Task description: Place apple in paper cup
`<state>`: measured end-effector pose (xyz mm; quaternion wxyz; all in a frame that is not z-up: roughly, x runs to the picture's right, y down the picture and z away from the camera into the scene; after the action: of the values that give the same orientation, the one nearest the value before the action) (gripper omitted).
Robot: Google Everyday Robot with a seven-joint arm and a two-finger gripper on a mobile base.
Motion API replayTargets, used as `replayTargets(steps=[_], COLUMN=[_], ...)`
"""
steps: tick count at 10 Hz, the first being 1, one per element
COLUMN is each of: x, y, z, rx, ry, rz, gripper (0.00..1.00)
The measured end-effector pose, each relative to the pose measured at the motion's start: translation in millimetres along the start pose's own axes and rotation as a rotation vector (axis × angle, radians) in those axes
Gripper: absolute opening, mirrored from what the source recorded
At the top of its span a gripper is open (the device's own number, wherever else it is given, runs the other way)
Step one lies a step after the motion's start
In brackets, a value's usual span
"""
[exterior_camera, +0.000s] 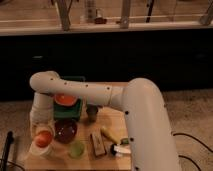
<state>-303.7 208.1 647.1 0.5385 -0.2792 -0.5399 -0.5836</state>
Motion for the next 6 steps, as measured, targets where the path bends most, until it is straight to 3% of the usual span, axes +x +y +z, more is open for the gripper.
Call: replayTargets(steps=[2, 3, 6], x=[-1, -1, -1], y=[-4, -9, -17], z=[0, 1, 0], rx=[-0.012, -0.019, -0.035], ry=[-0.006, -0.011, -0.004], rz=[-0.014, -0.023, -0.041], gripper=[0.01, 0.06, 0.34])
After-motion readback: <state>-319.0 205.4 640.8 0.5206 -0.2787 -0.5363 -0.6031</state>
